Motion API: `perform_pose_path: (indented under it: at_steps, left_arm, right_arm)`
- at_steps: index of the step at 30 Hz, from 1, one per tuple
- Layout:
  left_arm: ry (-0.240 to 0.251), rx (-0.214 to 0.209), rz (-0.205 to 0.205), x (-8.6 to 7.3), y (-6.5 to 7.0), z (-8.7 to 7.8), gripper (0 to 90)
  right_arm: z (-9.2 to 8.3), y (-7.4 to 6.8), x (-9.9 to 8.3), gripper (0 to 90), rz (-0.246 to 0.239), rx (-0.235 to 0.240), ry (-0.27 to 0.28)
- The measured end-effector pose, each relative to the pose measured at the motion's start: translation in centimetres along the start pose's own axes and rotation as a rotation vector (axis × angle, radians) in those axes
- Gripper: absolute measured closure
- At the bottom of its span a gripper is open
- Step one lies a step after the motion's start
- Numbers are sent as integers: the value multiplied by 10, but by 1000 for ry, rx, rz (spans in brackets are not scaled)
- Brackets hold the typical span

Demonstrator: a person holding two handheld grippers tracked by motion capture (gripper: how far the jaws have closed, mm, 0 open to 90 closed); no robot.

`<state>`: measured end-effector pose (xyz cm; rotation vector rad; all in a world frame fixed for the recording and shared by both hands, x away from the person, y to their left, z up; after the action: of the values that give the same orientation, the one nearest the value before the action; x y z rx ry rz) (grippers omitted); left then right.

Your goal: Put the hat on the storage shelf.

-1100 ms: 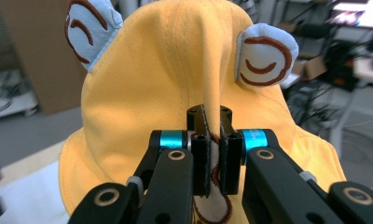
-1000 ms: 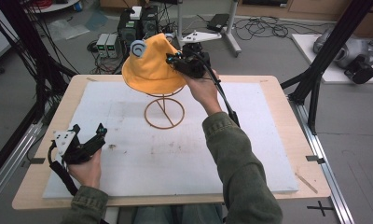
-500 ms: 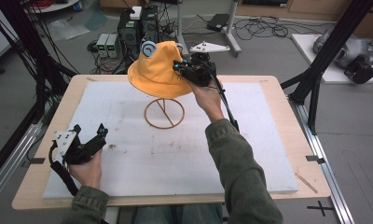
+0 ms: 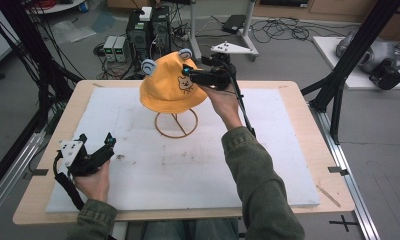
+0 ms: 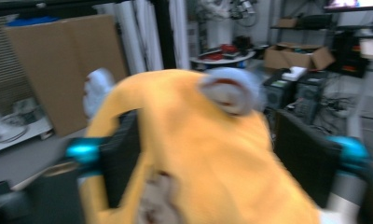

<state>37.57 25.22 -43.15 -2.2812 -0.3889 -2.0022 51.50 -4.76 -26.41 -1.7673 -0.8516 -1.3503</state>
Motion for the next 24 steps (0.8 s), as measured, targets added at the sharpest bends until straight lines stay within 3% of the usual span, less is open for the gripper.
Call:
perform_pose_path:
  at_steps: [2,9,15,22,24]
  left_arm:
    - [-1,1,-1,0,0,0,148]
    - [0,2,1,0,0,0,148]
    - [-1,2,8,0,2,-1,148]
    - [-6,20,5,0,-2,1,148]
    - [-2,29,20,1,-3,2,148]
  right_arm:
    - [-8,7,1,125,8,-19,5]
    - [-53,30,7,97,-1,-146,34]
    - [-104,47,7,98,-8,-274,68]
    - [-171,57,6,98,-53,-421,123]
    - [-188,57,4,98,-56,-468,141]
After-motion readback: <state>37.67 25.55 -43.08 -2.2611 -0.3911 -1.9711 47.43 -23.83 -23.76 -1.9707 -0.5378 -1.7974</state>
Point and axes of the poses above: each handheld gripper's, and its own axes: z roughly forward along the jaws, x roughly out of its top, y roughly to its right, the point moved 9 cm from there along z, roughly forward along the jaws, and after that the axes turned 15 degrees about x, right-handed, at the moved point
